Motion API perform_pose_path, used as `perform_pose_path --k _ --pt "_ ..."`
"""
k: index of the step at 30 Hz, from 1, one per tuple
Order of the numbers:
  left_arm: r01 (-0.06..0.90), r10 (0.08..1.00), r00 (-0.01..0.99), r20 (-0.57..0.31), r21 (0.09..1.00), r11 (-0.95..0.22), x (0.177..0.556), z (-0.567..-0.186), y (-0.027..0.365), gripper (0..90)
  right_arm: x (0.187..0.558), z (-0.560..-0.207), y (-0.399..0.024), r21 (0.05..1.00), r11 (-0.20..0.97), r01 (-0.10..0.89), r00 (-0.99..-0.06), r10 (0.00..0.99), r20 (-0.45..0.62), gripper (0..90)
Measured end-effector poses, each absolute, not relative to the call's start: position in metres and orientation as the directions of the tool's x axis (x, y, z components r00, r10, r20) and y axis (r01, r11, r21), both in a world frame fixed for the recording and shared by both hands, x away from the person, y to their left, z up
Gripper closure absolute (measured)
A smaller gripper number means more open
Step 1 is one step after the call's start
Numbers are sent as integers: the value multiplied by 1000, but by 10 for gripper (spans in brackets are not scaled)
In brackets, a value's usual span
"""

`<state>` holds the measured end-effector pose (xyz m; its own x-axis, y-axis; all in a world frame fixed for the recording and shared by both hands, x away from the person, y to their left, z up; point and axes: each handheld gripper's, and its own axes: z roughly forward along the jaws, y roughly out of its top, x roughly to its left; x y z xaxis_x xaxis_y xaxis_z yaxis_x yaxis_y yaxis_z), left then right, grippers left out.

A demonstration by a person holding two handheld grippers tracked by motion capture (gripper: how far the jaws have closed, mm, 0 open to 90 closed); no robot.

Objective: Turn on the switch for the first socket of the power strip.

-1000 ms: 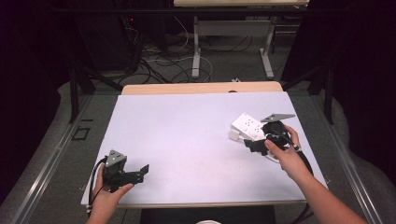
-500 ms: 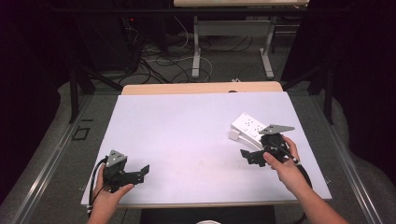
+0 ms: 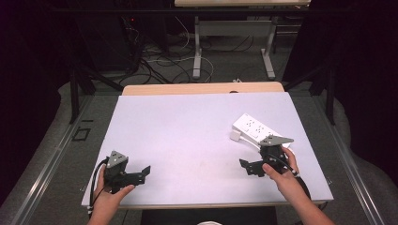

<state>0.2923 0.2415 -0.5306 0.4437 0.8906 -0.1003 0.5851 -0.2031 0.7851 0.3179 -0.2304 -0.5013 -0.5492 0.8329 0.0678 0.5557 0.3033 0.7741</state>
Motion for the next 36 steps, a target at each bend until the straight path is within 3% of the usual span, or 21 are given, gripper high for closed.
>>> perform_pose_path --k 36 --pt "593 885 454 -104 777 -213 293 -531 240 33 304 -545 -228 781 286 555 -533 844 70 0"
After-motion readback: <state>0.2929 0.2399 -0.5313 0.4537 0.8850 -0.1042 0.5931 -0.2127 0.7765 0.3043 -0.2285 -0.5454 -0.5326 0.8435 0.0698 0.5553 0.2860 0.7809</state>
